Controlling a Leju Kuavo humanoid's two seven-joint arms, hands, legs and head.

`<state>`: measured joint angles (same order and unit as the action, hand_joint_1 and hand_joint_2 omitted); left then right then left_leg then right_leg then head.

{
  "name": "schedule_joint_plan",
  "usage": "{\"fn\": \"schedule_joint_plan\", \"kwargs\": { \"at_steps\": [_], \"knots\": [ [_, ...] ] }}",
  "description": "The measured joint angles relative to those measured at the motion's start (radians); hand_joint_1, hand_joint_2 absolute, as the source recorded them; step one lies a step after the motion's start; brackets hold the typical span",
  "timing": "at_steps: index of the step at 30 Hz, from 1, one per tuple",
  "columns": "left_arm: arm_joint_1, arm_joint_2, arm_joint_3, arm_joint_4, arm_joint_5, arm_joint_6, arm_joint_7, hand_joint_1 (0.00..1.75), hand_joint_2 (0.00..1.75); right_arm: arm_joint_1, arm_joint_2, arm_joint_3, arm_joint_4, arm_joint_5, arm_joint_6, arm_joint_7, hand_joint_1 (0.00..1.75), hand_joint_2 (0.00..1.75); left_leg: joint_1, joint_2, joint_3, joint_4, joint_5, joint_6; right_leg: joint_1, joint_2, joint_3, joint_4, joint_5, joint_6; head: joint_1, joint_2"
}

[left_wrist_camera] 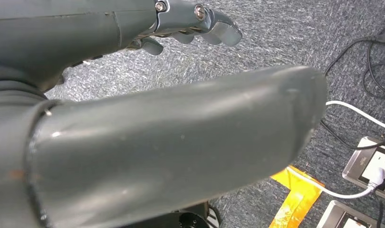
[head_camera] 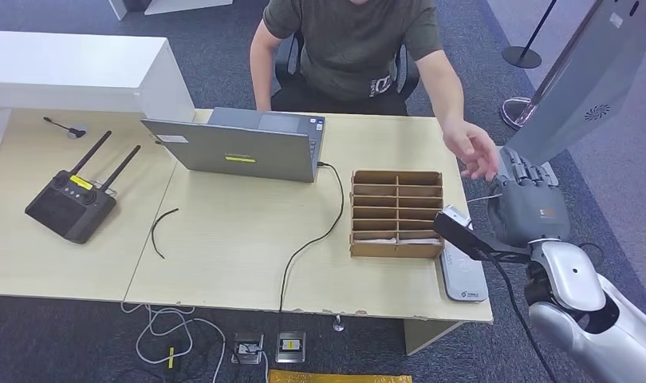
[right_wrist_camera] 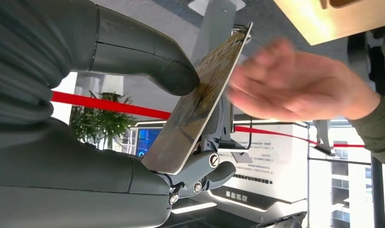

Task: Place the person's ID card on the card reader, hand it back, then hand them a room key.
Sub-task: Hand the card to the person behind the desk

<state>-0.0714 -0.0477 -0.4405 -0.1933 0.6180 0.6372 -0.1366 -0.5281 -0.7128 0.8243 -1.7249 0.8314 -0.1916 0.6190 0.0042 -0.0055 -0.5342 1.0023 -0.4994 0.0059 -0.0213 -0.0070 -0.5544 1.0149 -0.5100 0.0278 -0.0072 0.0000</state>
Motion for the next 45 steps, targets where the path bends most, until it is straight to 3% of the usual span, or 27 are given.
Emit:
{"fn": "schedule_joint_plan", "kwargs": {
  "at_steps": [17, 18, 21, 22, 25, 37, 41, 45],
  "knots": [
    [-0.008, -0.002, -0.045, -0.008, 0.010, 0.000, 0.006, 0.00, 0.00, -0.034, 0.089, 0.022, 0.072, -0.029, -0.053, -0.068, 1.75, 1.75, 0.000, 0.000, 0.000, 0.000, 0.000, 0.000, 0.000, -0.001, 0.000, 0.000, 0.000, 0.000, 0.000, 0.000],
    [-0.009, -0.003, -0.047, -0.009, 0.011, 0.000, 0.006, 0.00, 0.00, -0.034, 0.091, 0.022, 0.076, -0.028, -0.054, -0.068, 1.50, 1.75, 0.000, 0.000, 0.000, 0.000, 0.000, 0.000, 0.000, -0.001, 0.000, 0.000, 0.000, 0.000, 0.000, 0.000],
    [-0.011, -0.003, -0.053, -0.011, 0.013, 0.000, 0.006, 0.00, 0.00, -0.034, 0.097, 0.019, 0.087, -0.032, -0.064, -0.061, 0.19, 1.75, 0.000, 0.000, 0.000, 0.000, 0.000, 0.000, 0.000, -0.001, 0.000, 0.000, 0.000, 0.000, 0.000, 0.000],
    [-0.011, -0.003, -0.055, -0.013, 0.015, 0.000, 0.006, 0.00, 0.00, -0.033, 0.098, 0.017, 0.090, -0.038, -0.071, -0.059, 0.00, 1.31, 0.000, 0.000, 0.000, 0.000, 0.000, 0.000, 0.000, -0.001, 0.000, 0.000, 0.000, 0.000, 0.000, 0.000],
    [-0.013, -0.004, -0.059, -0.015, 0.021, 0.000, 0.006, 0.00, 0.00, -0.028, 0.104, 0.007, 0.101, -0.069, -0.099, -0.063, 0.00, 0.00, 0.000, 0.000, 0.000, 0.000, 0.000, 0.000, 0.000, -0.001, 0.000, 0.000, 0.000, 0.000, 0.000, 0.000],
    [-0.015, -0.004, -0.074, -0.016, 0.055, 0.007, 0.006, 0.00, 0.00, 0.008, 0.115, -0.026, 0.124, -0.090, -0.130, -0.058, 0.00, 0.00, 0.000, 0.000, 0.000, 0.000, 0.000, 0.000, 0.000, 0.000, -0.001, 0.000, 0.000, 0.000, 0.000, 0.000],
    [-0.014, -0.004, -0.075, -0.016, 0.067, 0.011, 0.006, 0.00, 0.00, 0.023, 0.113, -0.034, 0.123, -0.113, -0.103, -0.037, 0.00, 0.00, 0.000, 0.000, 0.000, 0.000, 0.000, 0.000, 0.000, 0.000, 0.000, 0.000, 0.000, 0.000, 0.000, 0.000],
    [-0.009, -0.002, -0.080, -0.016, 0.085, 0.014, 0.006, 0.00, 0.00, 0.042, 0.101, -0.034, 0.105, -0.129, -0.028, 0.013, 0.00, 1.75, 0.000, 0.000, 0.000, 0.000, 0.000, 0.000, 0.000, 0.000, -0.001, 0.000, 0.000, 0.000, 0.000, 0.000]
  ]
}}
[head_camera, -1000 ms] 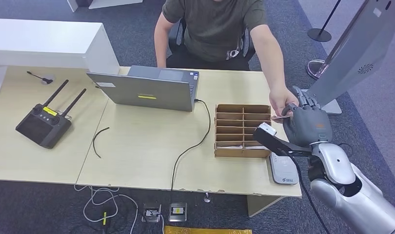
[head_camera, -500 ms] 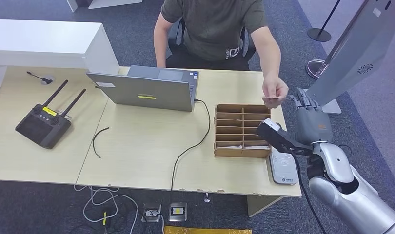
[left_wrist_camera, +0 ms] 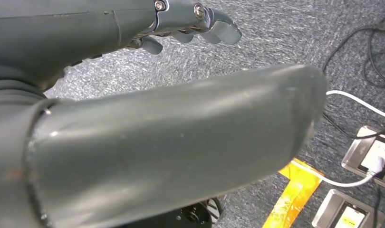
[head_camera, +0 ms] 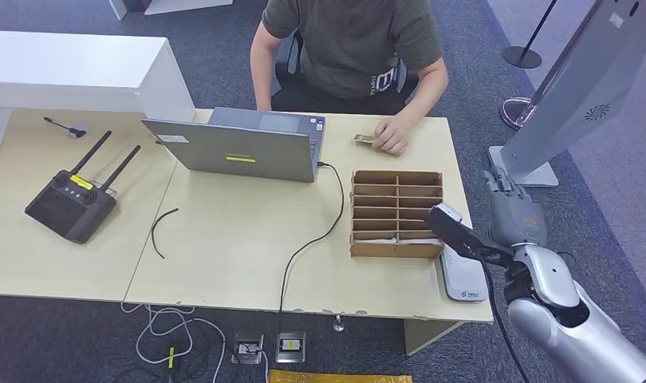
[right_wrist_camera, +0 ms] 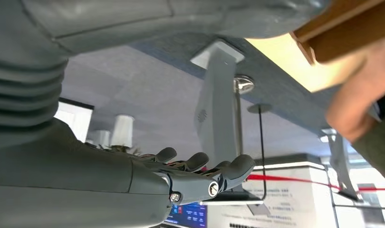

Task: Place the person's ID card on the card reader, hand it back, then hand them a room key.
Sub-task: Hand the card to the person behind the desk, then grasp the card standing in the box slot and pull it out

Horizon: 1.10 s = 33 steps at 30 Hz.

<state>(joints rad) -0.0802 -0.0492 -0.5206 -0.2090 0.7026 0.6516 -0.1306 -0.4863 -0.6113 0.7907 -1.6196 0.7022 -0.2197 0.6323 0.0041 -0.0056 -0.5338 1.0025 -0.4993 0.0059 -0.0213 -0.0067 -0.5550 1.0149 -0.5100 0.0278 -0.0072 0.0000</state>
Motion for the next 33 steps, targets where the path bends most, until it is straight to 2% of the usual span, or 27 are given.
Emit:
{"fn": "schedule_joint_plan", "kwargs": {
  "at_steps": [20, 28, 33],
  "knots": [
    [0.010, 0.003, -0.018, 0.000, 0.038, 0.004, -0.004, 0.00, 0.00, 0.059, -0.037, 0.050, -0.110, 0.086, 0.079, 0.059, 0.00, 1.75, 0.000, 0.002, 0.000, 0.000, 0.000, 0.000, 0.000, 0.001, 0.000, 0.000, 0.000, 0.000, 0.000, 0.000],
    [0.010, 0.004, -0.034, 0.000, 0.052, 0.004, -0.004, 0.00, 0.00, 0.097, -0.028, 0.072, -0.106, 0.081, 0.044, 0.042, 0.00, 1.75, 0.000, 0.002, 0.000, 0.000, 0.000, 0.000, 0.000, 0.001, 0.000, 0.000, 0.000, 0.000, 0.000, 0.000],
    [0.010, 0.004, -0.047, 0.000, 0.064, 0.007, -0.004, 0.00, 0.00, 0.112, -0.020, 0.085, -0.097, 0.059, -0.012, 0.015, 0.00, 1.75, 0.000, 0.002, 0.000, 0.000, 0.000, 0.000, 0.000, 0.001, 0.000, 0.000, 0.000, 0.000, 0.000, 0.000]
  ]
}}
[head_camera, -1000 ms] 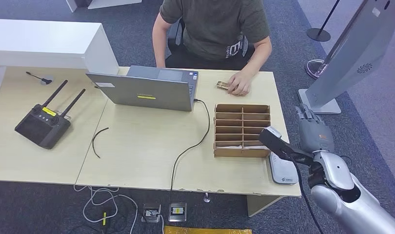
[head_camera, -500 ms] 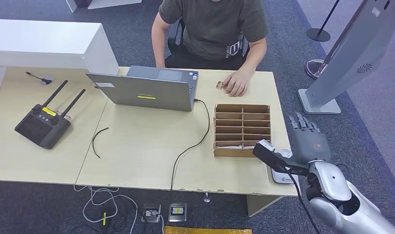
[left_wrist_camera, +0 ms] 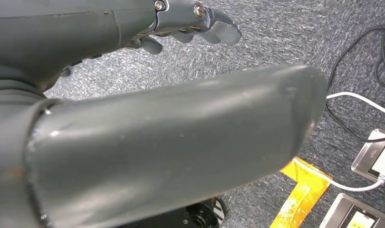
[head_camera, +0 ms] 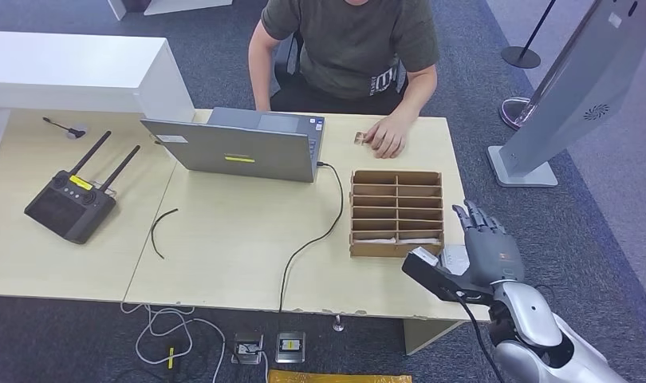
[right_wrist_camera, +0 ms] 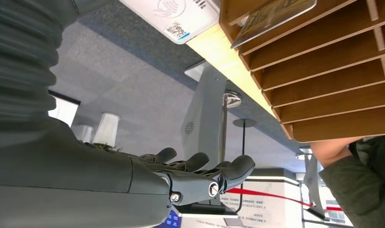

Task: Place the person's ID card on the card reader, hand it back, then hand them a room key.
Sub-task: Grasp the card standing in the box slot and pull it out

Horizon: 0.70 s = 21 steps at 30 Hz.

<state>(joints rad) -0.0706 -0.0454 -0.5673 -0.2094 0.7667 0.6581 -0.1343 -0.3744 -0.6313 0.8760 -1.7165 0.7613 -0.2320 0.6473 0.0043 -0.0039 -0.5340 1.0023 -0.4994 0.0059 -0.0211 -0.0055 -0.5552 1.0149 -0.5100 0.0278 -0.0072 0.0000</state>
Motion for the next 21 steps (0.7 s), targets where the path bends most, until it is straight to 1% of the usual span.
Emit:
{"fn": "schedule_joint_plan", "kwargs": {
  "at_steps": [10, 16, 21],
  "knots": [
    [0.000, 0.000, -0.019, 0.000, 0.016, 0.004, 0.000, 0.00, 0.00, 0.004, 0.018, 0.024, 0.034, -0.017, -0.058, -0.031, 0.00, 1.75, 0.000, 0.000, 0.000, 0.000, 0.000, 0.000, 0.000, 0.000, 0.000, 0.000, 0.000, 0.000, 0.000, 0.000],
    [0.000, 0.000, -0.033, 0.000, 0.025, 0.010, 0.000, 0.00, 0.00, -0.004, 0.030, 0.042, 0.063, 0.039, -0.084, -0.039, 0.00, 1.75, 0.000, 0.000, 0.000, 0.000, 0.000, 0.000, 0.000, 0.000, 0.000, 0.000, 0.000, 0.000, 0.000, 0.000],
    [-0.001, 0.000, -0.044, 0.000, 0.028, 0.012, 0.000, 0.00, 0.00, -0.007, 0.040, 0.056, 0.086, 0.057, -0.091, -0.039, 0.00, 1.75, 0.000, 0.000, 0.000, 0.000, 0.000, 0.000, 0.000, 0.000, 0.000, 0.000, 0.000, 0.000, 0.000, 0.000]
  ]
}}
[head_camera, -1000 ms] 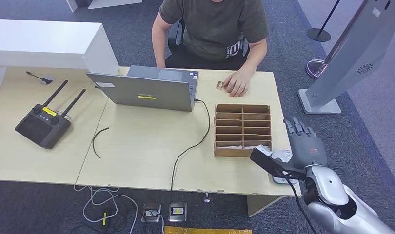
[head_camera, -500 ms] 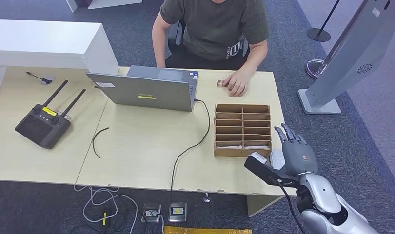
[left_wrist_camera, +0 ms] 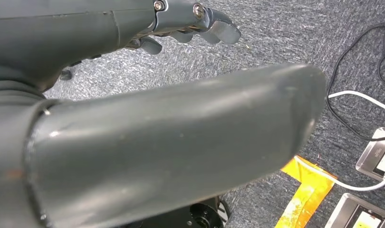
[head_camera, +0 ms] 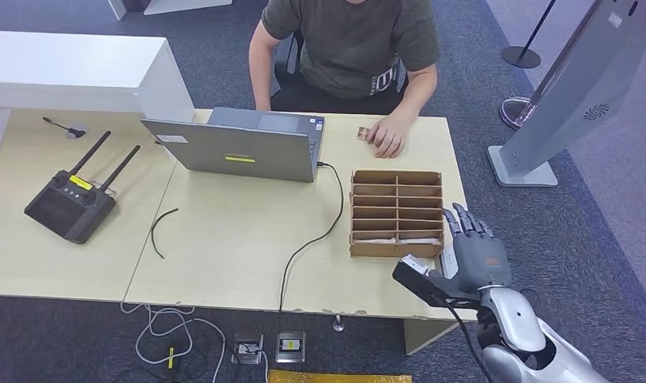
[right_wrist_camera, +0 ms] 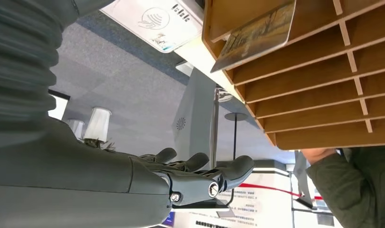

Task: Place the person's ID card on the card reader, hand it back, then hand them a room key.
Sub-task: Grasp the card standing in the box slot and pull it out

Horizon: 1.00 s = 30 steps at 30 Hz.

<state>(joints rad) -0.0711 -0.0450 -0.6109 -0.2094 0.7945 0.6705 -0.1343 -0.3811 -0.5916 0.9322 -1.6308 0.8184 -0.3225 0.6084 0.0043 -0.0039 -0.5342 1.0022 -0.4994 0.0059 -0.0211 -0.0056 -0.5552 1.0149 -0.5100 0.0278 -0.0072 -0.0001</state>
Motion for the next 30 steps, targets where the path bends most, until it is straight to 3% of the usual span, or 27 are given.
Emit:
{"fn": "schedule_joint_plan", "kwargs": {
  "at_steps": [12, 30],
  "knots": [
    [-0.001, 0.000, -0.017, 0.000, 0.012, 0.003, 0.001, 0.00, 0.00, -0.010, 0.022, 0.019, 0.037, 0.068, 0.005, -0.006, 0.00, 1.75, 0.000, 0.000, 0.000, 0.000, 0.000, 0.000, 0.000, 0.000, 0.000, 0.000, 0.000, 0.000, 0.000, 0.000],
    [-0.007, 0.003, -0.055, 0.000, 0.023, 0.006, 0.012, 0.00, 0.00, -0.032, 0.061, 0.031, 0.108, 0.048, -0.001, -0.035, 0.00, 1.75, 0.000, 0.000, 0.000, 0.000, 0.000, 0.000, 0.000, 0.000, 0.000, 0.000, 0.000, 0.000, 0.000, 0.000]
  ]
}}
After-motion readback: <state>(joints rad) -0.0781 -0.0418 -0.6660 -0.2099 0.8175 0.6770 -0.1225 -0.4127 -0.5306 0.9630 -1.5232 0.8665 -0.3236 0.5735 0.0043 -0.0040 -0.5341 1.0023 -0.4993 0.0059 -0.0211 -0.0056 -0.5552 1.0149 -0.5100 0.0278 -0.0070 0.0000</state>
